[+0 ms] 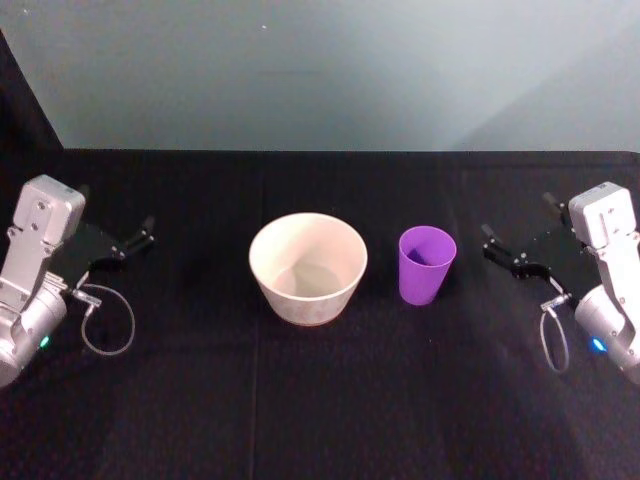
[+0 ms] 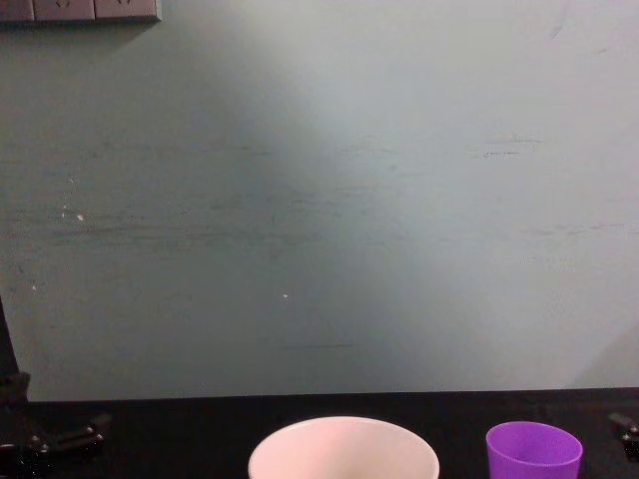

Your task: Pick up the cup and pour the mung beans from the cup into the bowl.

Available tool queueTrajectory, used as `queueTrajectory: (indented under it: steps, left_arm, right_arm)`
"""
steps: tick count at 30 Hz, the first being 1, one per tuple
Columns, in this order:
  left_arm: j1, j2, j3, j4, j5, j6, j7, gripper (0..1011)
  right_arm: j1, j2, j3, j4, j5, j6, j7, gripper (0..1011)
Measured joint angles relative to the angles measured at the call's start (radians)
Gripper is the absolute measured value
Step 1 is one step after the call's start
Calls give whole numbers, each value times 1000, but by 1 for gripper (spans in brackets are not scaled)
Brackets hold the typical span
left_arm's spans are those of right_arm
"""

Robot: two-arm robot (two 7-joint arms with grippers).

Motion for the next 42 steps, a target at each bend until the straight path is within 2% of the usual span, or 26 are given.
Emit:
queueTrajectory:
  steps: [42]
  left_arm:
    - [0,0,0,0,0,0,0,1000]
  right_arm:
    - [0,0,0,0,0,0,0,1003]
